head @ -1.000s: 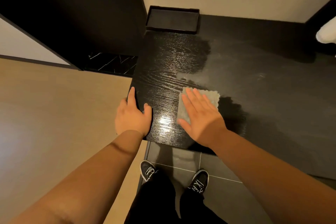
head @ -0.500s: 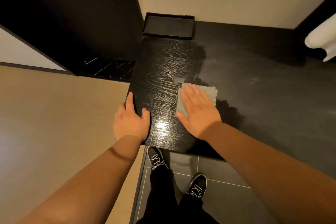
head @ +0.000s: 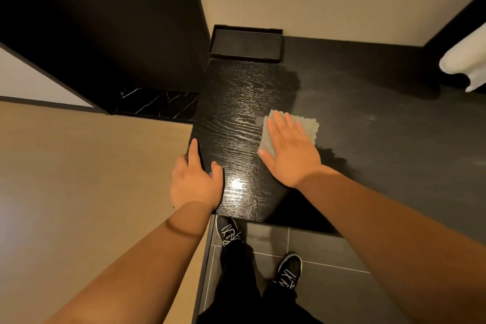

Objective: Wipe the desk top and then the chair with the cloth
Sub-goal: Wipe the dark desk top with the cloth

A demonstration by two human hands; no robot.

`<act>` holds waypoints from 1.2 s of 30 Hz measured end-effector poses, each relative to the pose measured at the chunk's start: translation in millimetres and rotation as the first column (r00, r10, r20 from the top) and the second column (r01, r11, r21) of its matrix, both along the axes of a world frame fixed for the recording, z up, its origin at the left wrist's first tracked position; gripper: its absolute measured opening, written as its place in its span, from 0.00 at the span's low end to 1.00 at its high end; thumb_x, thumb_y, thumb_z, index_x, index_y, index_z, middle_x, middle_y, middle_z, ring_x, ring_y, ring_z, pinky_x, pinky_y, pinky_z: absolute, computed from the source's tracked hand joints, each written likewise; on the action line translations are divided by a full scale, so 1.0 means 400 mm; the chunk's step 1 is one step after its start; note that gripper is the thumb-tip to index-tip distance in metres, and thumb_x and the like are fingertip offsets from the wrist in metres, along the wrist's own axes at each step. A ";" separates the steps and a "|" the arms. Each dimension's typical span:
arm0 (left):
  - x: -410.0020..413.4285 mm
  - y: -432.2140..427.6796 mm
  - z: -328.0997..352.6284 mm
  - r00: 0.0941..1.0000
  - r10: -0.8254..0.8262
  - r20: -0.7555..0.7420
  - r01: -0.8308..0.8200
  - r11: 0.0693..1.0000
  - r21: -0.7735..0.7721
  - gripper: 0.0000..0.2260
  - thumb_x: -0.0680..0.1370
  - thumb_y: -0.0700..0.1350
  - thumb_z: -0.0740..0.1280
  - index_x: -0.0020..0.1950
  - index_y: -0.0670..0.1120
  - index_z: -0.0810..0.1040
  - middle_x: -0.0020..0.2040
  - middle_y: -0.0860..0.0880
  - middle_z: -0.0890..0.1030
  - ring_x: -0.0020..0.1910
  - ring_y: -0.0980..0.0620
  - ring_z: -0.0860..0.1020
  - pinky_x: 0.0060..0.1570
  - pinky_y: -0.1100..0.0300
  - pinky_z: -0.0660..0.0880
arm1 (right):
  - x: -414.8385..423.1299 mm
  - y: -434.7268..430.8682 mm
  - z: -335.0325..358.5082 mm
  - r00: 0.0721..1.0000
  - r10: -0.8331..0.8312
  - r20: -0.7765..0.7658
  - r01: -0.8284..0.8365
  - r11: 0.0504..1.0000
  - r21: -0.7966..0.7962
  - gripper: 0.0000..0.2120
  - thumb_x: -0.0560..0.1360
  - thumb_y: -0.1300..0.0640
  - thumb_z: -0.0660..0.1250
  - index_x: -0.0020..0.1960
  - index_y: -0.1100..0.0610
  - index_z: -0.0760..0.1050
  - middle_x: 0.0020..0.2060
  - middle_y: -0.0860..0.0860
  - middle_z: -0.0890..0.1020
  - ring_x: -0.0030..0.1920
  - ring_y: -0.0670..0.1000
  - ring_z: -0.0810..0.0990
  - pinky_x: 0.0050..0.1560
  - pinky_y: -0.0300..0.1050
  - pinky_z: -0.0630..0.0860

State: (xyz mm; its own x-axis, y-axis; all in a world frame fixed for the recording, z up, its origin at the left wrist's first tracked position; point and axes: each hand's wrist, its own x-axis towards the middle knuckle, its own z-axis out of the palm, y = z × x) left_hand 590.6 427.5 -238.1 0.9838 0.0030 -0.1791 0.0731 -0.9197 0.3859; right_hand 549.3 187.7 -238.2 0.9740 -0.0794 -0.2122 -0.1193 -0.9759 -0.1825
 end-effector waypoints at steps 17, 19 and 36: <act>-0.002 -0.006 0.003 1.000 0.003 0.030 -0.001 0.999 -0.039 0.34 0.79 0.56 0.64 0.83 0.53 0.60 0.66 0.43 0.75 0.62 0.42 0.75 0.55 0.47 0.76 | -0.018 0.062 -0.003 0.979 0.202 0.011 -0.202 0.979 -0.023 0.39 0.81 0.34 0.46 0.84 0.57 0.44 0.83 0.54 0.44 0.82 0.57 0.40 0.81 0.57 0.44; -0.002 -0.010 0.005 0.999 0.011 0.034 -0.010 0.999 -0.038 0.33 0.79 0.55 0.65 0.84 0.53 0.60 0.65 0.43 0.75 0.62 0.42 0.75 0.56 0.47 0.75 | -0.036 0.053 -0.008 0.961 0.276 0.011 -0.276 0.961 0.011 0.40 0.81 0.33 0.48 0.84 0.56 0.45 0.83 0.53 0.45 0.82 0.55 0.41 0.82 0.56 0.46; -0.003 -0.014 0.009 1.000 0.016 0.020 -0.016 1.000 -0.023 0.33 0.79 0.56 0.64 0.84 0.54 0.60 0.67 0.44 0.75 0.63 0.43 0.75 0.55 0.47 0.76 | -0.034 0.010 -0.032 0.954 0.288 0.083 -0.292 0.956 0.032 0.38 0.81 0.33 0.50 0.83 0.54 0.52 0.83 0.51 0.52 0.83 0.53 0.47 0.81 0.55 0.49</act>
State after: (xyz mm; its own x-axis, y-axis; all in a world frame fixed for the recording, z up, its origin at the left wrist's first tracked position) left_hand 589.5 421.8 -234.3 0.9871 0.0150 -0.1597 0.0799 -0.9093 0.4083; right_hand 535.6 191.5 -251.2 0.9671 0.2166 -0.1333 0.1837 -0.9574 -0.2229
